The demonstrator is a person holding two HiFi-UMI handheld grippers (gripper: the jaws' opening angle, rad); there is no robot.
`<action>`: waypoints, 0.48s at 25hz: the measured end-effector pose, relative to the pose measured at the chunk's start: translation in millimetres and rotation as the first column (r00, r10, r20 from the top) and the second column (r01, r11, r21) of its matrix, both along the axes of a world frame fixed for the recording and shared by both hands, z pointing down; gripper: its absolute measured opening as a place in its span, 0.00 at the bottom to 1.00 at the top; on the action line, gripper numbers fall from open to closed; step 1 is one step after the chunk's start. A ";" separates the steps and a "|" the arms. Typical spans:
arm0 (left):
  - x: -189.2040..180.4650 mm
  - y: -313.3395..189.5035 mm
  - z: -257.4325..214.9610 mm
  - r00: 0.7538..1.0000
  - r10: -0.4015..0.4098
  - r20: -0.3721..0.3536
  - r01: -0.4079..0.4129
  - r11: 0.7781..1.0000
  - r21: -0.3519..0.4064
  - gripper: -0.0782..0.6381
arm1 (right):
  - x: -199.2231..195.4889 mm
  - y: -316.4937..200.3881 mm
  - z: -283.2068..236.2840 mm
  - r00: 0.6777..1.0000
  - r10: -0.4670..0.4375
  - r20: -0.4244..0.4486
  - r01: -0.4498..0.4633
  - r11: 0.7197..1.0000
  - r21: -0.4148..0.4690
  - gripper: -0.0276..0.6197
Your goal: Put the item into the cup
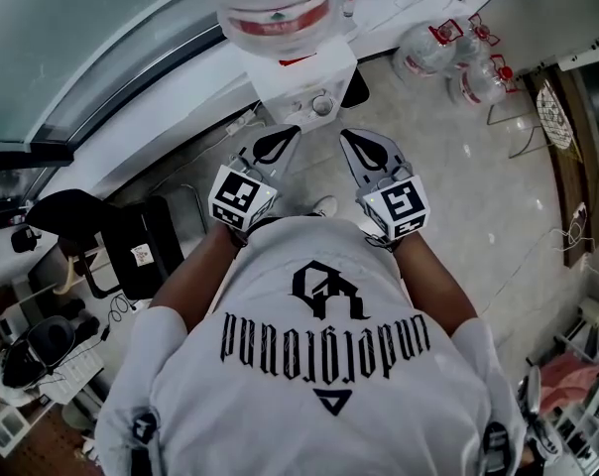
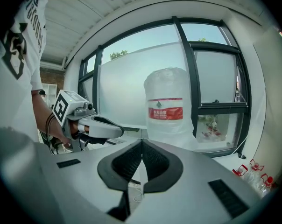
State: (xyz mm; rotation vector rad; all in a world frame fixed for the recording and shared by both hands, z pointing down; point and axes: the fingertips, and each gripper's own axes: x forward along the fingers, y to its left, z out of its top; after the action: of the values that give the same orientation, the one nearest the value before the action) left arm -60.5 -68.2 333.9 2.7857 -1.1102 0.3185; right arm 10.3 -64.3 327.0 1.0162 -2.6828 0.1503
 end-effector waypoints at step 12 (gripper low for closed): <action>-86.4 72.9 -3.0 0.998 0.046 -0.034 -0.046 0.999 -0.009 0.13 | -71.4 64.0 -11.1 0.998 0.061 -0.026 -0.061 0.998 0.010 0.07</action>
State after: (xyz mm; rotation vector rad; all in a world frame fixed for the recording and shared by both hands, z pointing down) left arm -146.9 4.7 330.9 2.8007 -1.0360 0.2798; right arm -61.2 -0.3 315.9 1.0963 -2.6328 0.1353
